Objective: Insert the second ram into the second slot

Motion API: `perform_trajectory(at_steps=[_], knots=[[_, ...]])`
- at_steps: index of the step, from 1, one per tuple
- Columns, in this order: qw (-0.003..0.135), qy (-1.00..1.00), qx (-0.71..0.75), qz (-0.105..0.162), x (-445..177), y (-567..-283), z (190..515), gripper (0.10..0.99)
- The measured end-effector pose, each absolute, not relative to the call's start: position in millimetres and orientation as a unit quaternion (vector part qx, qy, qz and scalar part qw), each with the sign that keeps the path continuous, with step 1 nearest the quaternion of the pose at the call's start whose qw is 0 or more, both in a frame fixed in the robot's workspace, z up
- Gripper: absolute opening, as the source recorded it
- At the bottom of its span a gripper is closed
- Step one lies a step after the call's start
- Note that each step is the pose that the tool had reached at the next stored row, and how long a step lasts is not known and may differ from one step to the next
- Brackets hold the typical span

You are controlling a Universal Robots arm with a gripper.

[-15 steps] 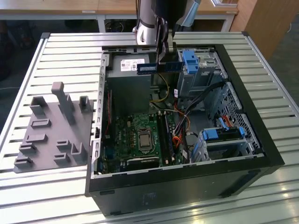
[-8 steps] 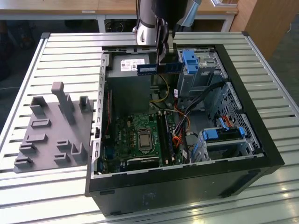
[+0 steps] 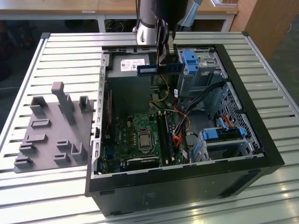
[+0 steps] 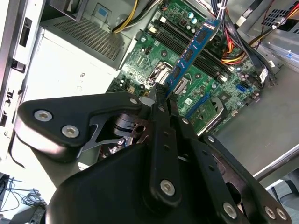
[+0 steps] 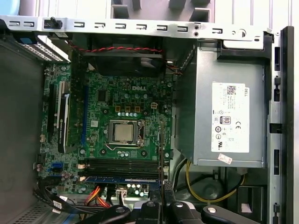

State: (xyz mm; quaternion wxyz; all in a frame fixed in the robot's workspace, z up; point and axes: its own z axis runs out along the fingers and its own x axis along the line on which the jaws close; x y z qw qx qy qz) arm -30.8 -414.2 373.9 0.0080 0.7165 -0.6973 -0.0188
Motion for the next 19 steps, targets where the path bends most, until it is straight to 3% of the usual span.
perform_trajectory(at_steps=[19], knots=[[0.008, -0.704, 0.709, -0.019, -30.8, -419.8, 373.9, 0.137]])
